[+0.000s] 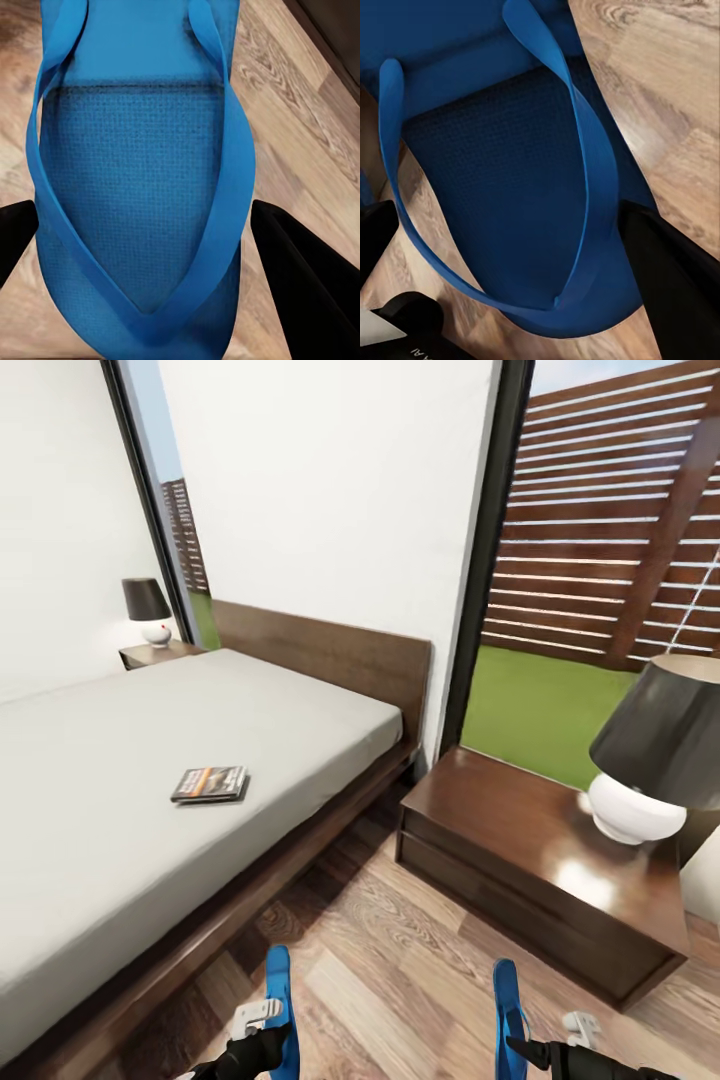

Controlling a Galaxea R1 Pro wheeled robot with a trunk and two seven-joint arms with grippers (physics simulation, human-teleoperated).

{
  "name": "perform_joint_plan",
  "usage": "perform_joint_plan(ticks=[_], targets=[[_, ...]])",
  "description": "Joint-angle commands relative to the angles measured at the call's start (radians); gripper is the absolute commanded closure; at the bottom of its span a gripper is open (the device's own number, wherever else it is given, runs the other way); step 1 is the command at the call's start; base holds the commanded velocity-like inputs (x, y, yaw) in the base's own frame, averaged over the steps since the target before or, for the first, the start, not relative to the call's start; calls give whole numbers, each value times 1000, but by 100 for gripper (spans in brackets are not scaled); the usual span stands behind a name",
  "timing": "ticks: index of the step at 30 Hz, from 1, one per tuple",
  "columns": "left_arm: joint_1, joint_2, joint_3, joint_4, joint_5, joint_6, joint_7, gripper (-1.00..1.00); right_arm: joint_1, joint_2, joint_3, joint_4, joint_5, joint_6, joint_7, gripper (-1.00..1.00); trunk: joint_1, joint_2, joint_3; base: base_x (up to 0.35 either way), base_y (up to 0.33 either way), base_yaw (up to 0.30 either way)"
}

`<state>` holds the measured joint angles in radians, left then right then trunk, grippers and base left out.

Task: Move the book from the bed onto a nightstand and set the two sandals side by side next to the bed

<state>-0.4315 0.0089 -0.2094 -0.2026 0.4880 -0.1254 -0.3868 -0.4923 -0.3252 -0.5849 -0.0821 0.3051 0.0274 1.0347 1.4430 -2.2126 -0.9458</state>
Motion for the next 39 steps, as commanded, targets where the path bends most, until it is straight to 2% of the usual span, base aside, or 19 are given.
perform_joint_plan(ticks=[1, 39], targets=[[-1, 0, -8, 2, 8, -5, -1, 100, 0, 0, -9, -1, 8, 3, 4, 100, 0, 0, -1, 0, -184, 290], [-1, 0, -8, 2, 9, -5, -2, 100, 0, 0, -10, -1, 8, 3, 5, 100, 0, 0, -1, 0, -14, 290]])
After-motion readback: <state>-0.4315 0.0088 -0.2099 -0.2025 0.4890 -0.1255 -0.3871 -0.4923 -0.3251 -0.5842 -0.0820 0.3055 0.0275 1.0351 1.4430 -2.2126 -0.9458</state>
